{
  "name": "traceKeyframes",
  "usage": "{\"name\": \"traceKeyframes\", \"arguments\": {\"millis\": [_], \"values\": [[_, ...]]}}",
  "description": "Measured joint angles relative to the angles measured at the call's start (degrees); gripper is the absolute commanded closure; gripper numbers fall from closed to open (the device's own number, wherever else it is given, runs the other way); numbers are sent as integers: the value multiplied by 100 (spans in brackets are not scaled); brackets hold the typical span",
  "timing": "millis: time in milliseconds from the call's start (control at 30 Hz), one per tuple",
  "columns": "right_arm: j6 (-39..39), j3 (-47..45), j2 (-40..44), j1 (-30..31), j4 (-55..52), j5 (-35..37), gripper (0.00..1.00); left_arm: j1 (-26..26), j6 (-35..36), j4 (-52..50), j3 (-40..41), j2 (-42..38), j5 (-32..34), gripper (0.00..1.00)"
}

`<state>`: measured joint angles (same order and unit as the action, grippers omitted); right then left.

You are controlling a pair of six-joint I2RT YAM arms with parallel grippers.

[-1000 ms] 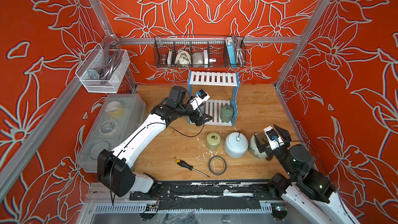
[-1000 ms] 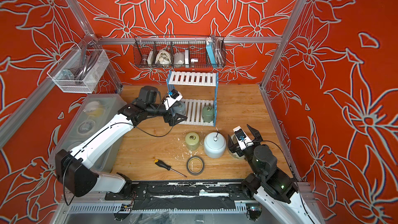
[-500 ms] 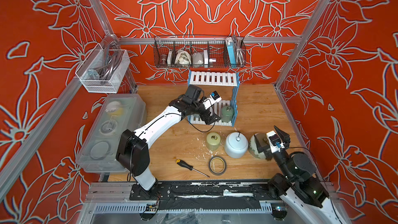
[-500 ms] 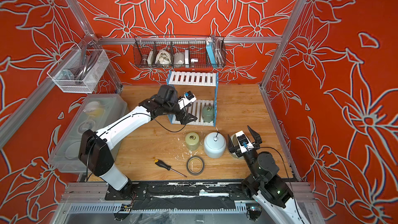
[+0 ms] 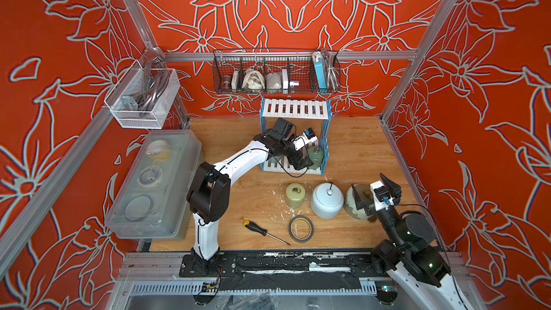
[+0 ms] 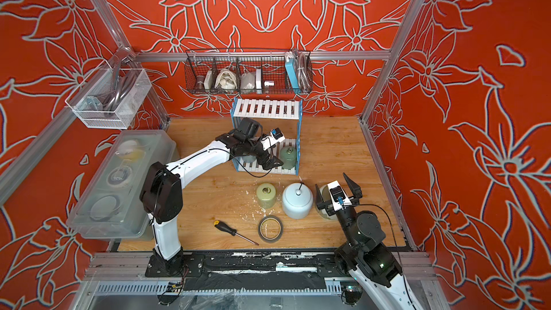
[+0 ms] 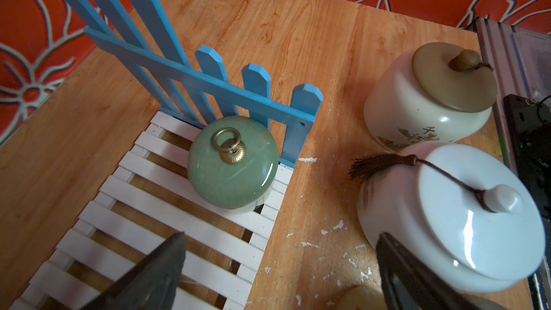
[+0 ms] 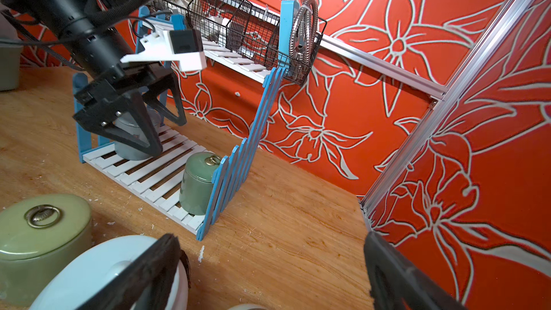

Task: Remove the tea canisters from the shelf
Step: Pick up the tea canister from the shelf.

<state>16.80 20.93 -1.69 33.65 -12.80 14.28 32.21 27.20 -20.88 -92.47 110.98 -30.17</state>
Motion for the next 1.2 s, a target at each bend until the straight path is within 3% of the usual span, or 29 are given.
{"name": "traceKeyframes", "arguments": {"millis": [633,900,1200], "values": [[0,-2,39,-116,39,-87,0,90,146,-352,-1655,1690,208,1],[0,-2,42,-153,39,-90,0,136,131,-404,-1858,2035,291,1],[0,-2,44,-188,39,-92,0,144,131,-389,-1899,2070,332,29]]}}
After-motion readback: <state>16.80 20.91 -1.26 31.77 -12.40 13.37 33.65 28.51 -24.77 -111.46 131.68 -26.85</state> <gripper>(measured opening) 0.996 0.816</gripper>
